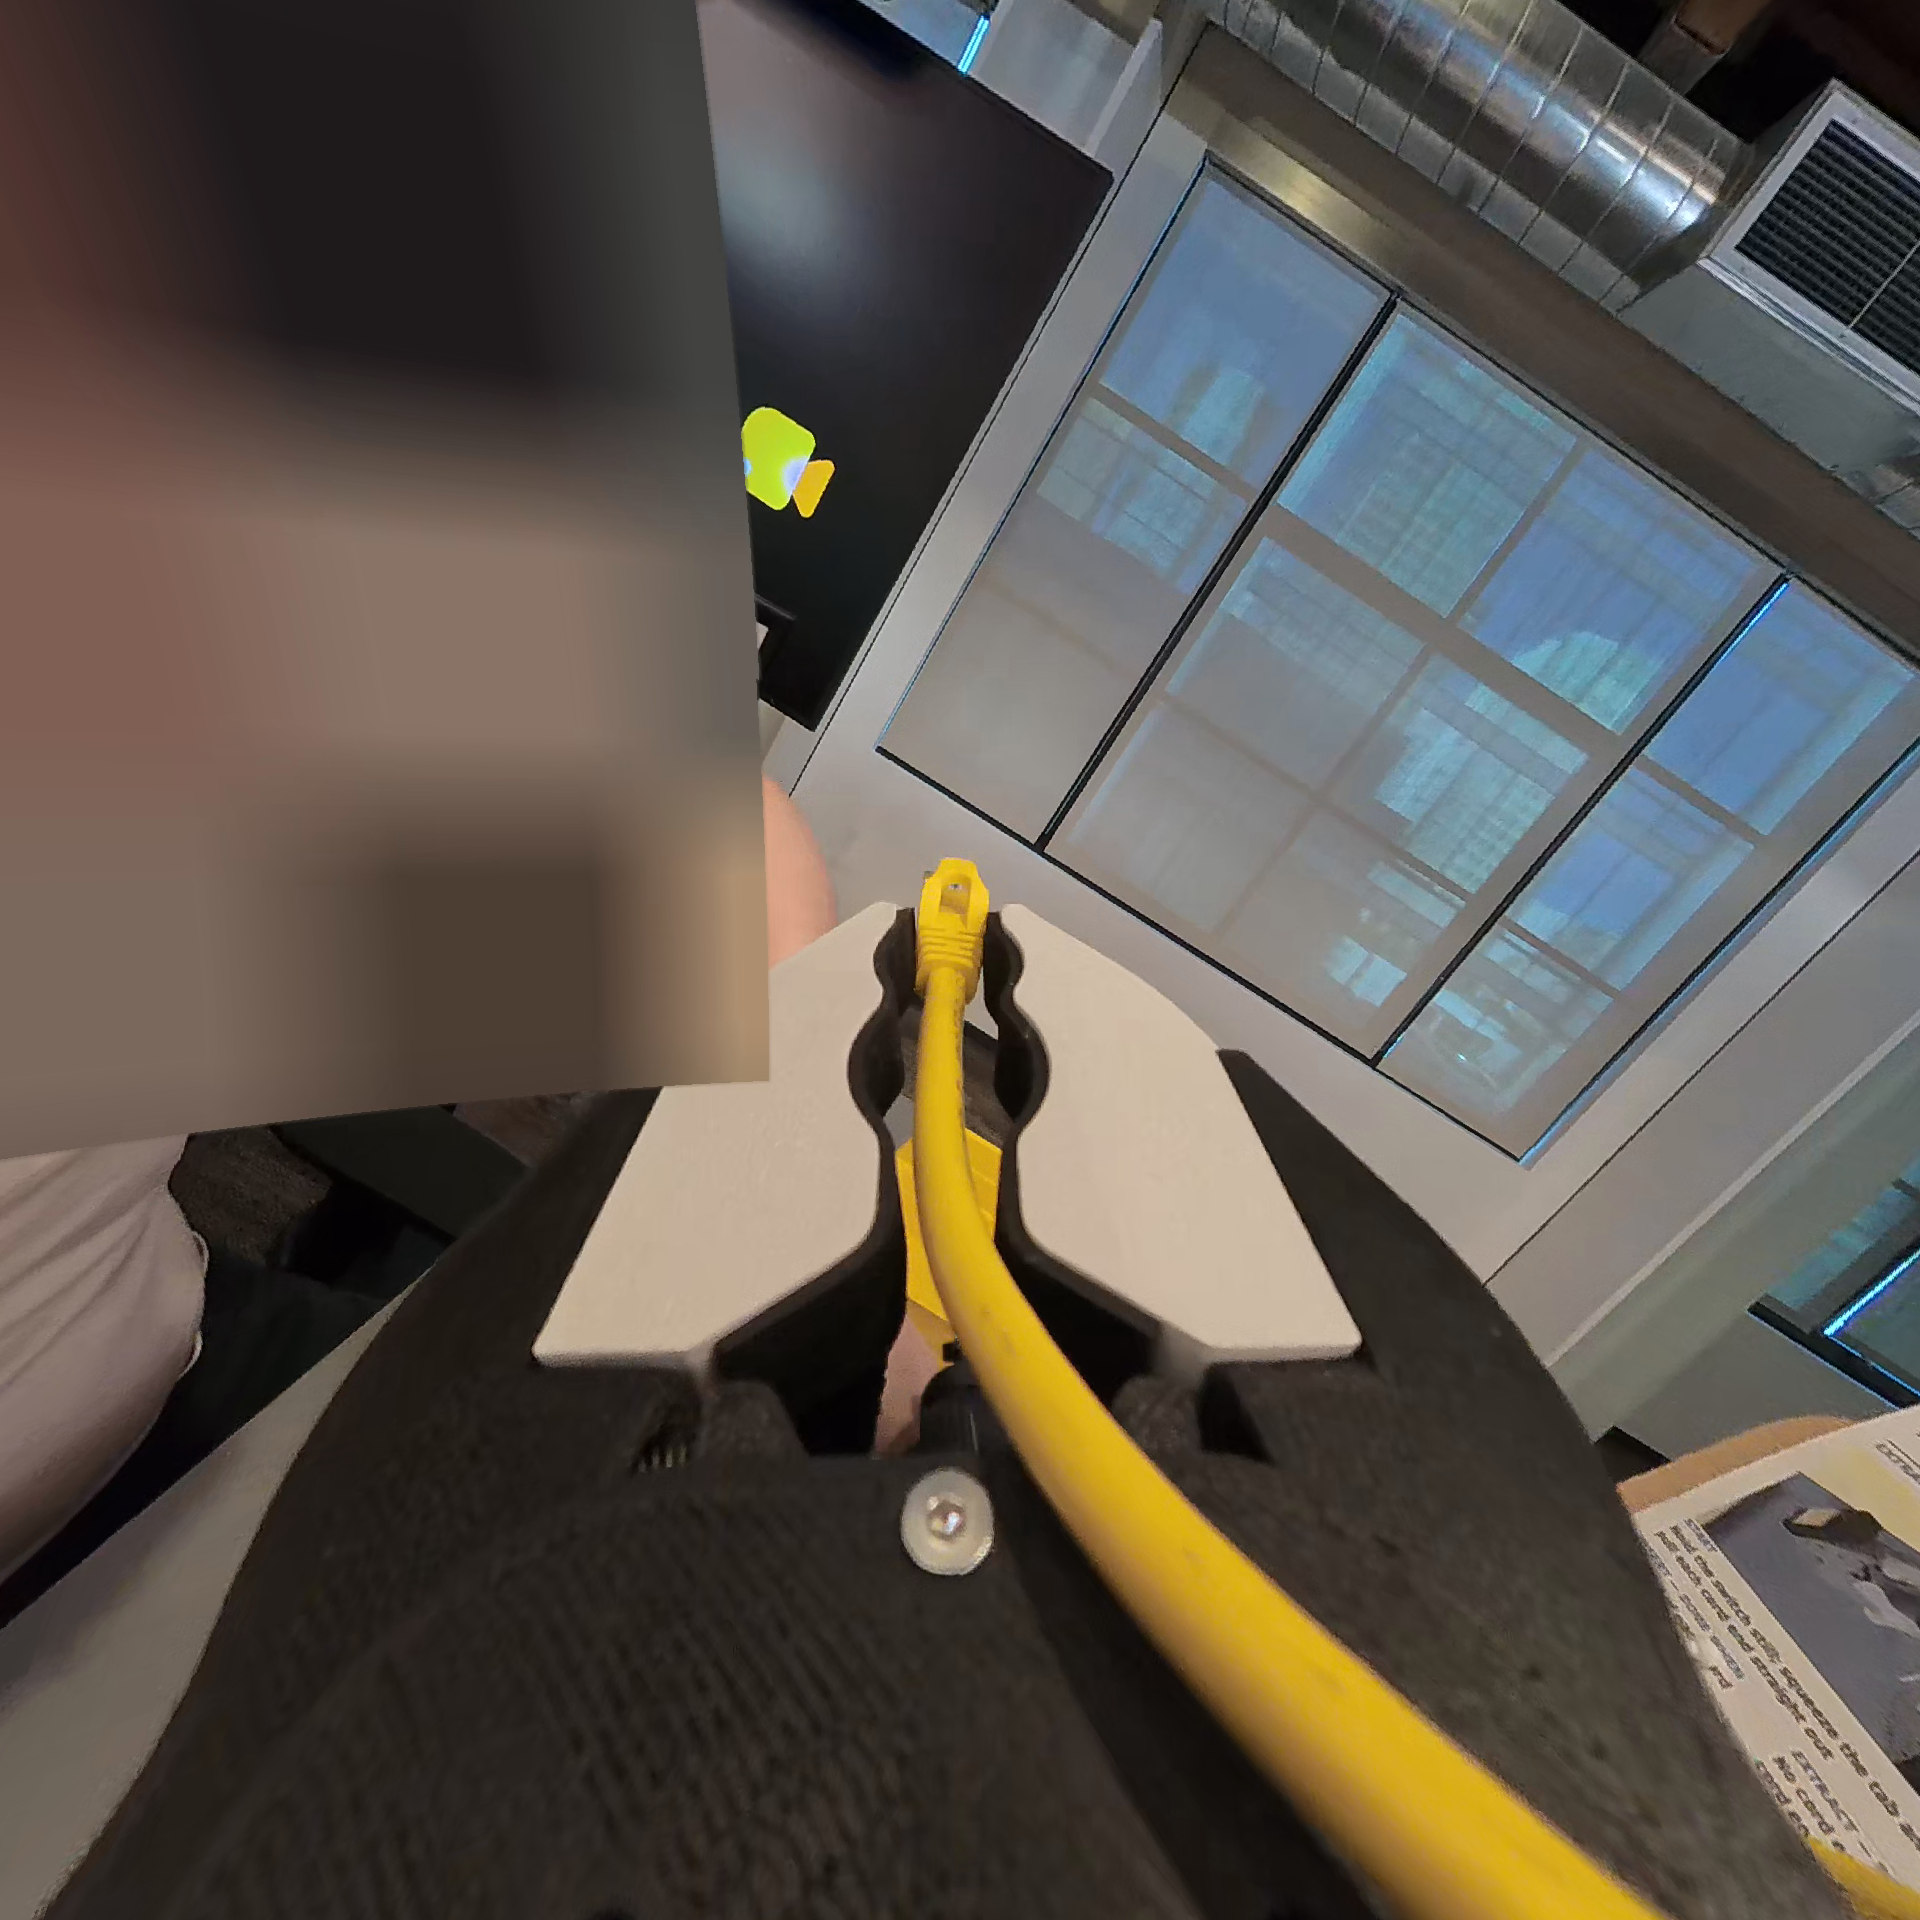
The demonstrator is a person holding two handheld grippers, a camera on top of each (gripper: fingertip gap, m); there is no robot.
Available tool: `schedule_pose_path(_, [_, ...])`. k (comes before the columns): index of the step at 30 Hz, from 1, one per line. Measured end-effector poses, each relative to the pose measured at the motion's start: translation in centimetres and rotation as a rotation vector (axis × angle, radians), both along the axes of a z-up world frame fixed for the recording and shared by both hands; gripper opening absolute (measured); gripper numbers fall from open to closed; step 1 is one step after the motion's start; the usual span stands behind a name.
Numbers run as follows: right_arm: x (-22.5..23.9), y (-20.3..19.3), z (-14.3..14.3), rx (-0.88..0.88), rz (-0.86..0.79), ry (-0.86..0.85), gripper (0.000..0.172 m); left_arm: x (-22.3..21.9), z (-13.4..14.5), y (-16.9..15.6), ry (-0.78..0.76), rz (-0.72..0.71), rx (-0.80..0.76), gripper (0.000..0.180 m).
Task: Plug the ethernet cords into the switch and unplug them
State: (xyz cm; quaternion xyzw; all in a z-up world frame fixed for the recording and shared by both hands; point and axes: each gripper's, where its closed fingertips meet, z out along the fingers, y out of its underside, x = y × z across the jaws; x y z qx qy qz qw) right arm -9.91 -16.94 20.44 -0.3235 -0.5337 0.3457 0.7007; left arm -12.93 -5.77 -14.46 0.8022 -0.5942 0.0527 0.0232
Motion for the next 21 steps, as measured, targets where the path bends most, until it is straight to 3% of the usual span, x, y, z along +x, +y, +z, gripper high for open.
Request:
schedule_pose_path(4, [-0.1, -0.2, -0.1, 0.008, -0.006, -0.01, 0.013, 1.1, 0.7, -2.4, -0.083, 0.087, -0.195, 0.08])
schedule_pose_path(7, [0.0, -0.4, 0.0, 0.015, 0.004, -0.007, 0.013, 1.5, 1.0, -3.3, -0.151, 0.058, -0.253, 0.076])
schedule_pose_path(10, [0.2, -0.6, 0.1, 0.022, 0.004, -0.005, 0.013, 0.9, 1.5, -2.0, -0.181, -0.162, -0.09, 0.076])
schedule_pose_path(15, [0.3, -1.0, 0.3, 0.02, 0.025, 0.001, 0.013, 1.5, 3.9, -1.2, -0.306, -0.723, 0.322, 0.07])
schedule_pose_path(21, [-0.5, -1.3, 0.3, 0.029, 0.039, -0.006, 0.013, 1.2, 2.1, -2.3, -0.353, -1.1, 0.364, 0.067])
